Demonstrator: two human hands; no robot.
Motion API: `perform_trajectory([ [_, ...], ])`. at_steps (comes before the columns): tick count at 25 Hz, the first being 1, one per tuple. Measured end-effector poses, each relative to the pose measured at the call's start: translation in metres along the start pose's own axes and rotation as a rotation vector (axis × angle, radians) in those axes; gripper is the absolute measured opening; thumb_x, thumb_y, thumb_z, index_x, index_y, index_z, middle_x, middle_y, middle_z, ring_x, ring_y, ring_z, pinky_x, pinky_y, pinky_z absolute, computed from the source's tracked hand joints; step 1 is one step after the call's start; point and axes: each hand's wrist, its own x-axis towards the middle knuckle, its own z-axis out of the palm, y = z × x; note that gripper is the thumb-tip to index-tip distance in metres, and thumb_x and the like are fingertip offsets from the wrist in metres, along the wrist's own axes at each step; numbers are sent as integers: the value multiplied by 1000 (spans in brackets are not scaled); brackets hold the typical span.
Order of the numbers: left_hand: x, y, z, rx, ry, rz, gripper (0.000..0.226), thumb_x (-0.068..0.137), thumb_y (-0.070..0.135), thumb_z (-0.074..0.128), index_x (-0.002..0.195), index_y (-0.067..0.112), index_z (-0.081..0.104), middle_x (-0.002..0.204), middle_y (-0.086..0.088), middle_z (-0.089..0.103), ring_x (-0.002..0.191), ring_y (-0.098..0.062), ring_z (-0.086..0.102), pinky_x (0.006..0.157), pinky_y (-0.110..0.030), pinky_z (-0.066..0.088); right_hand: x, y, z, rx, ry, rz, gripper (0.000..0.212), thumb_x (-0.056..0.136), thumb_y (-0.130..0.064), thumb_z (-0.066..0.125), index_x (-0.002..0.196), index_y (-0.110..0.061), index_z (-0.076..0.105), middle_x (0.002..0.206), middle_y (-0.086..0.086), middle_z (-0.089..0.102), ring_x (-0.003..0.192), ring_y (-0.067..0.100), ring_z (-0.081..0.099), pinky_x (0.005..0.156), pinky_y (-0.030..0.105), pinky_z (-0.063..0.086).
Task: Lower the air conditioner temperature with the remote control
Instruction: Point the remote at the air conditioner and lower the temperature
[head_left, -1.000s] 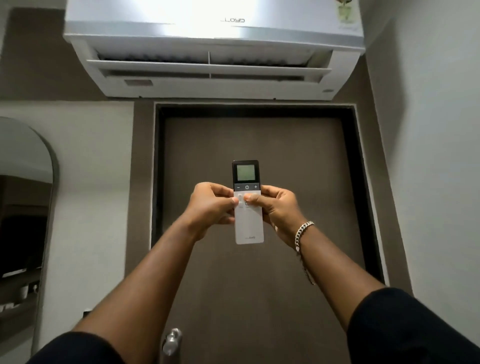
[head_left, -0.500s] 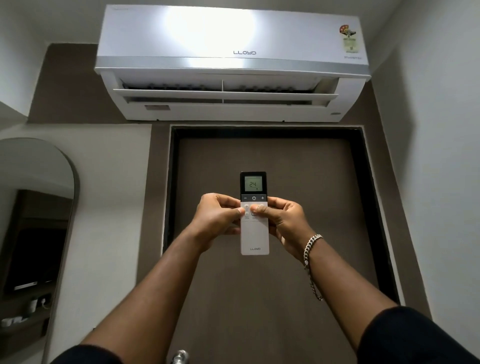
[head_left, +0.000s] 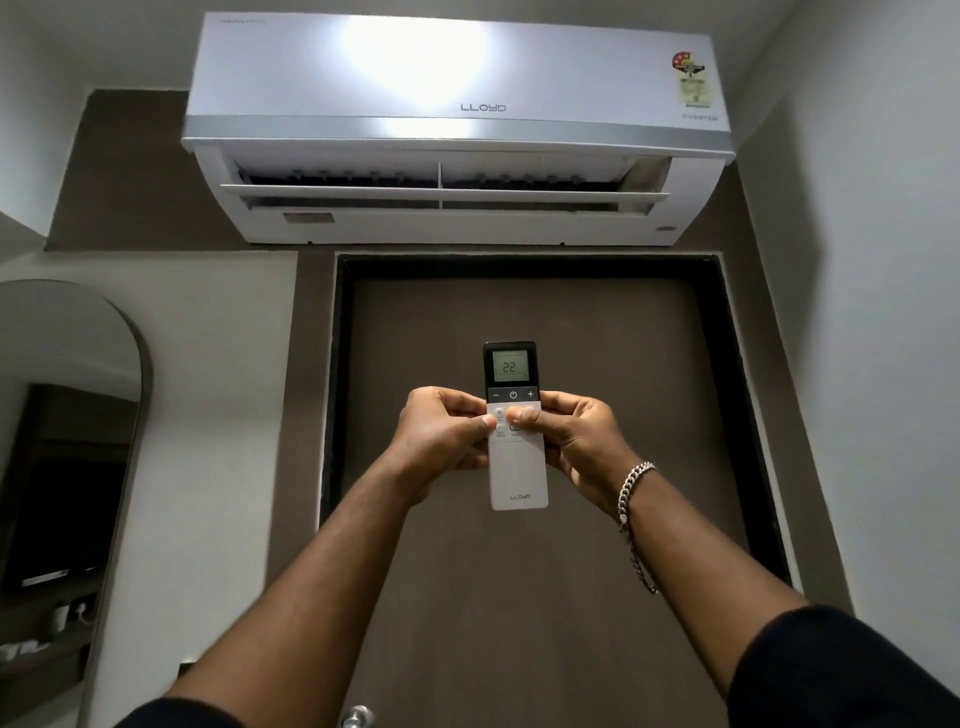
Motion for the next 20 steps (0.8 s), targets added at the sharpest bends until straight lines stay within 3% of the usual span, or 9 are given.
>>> perform_trajectory([
  [3, 0, 1, 1, 9, -3, 6, 23, 82, 17, 70, 99, 2, 64, 97, -18, 74, 88, -26, 75, 69, -40, 63, 2, 0, -1, -33, 5, 8, 42, 75, -9, 75, 114, 1, 60, 104, 16, 72, 87, 25, 73, 72, 35, 61],
  [7, 0, 4, 2, 11, 19, 22, 18, 82, 16, 70, 94, 4, 63, 95, -17, 74, 88, -26, 74, 67, -36, 62, 5, -3, 0, -49, 10, -9, 46, 75, -8, 76, 116, 2, 59, 109, 20, 71, 97, 33, 71, 81, 43, 59],
  [11, -1, 7, 0, 14, 20, 20, 16, 82, 17, 70, 91, 6, 63, 93, -16, 74, 86, -26, 75, 67, -36, 62, 3, -6, 0, -48, 9, -8, 55, 75, -10, 75, 124, 2, 53, 115, 21, 68, 100, 33, 70, 82, 43, 59],
  [16, -2, 14, 2, 14, 75, 9, 18, 85, 20, 67, 93, 4, 65, 89, -16, 76, 82, -24, 75, 62, -34, 62, -3, -11, 2, -19, -4, -17, 39, 77, -5, 73, 114, 1, 61, 99, 13, 74, 84, 21, 74, 72, 33, 62],
  [20, -3, 22, 7, 24, 156, 41, 18, 86, 26, 65, 89, 8, 67, 88, -14, 76, 80, -22, 75, 65, -36, 62, -8, -13, 3, -32, -10, -15, 30, 77, -6, 73, 106, -5, 64, 97, 11, 75, 81, 19, 75, 68, 30, 61],
])
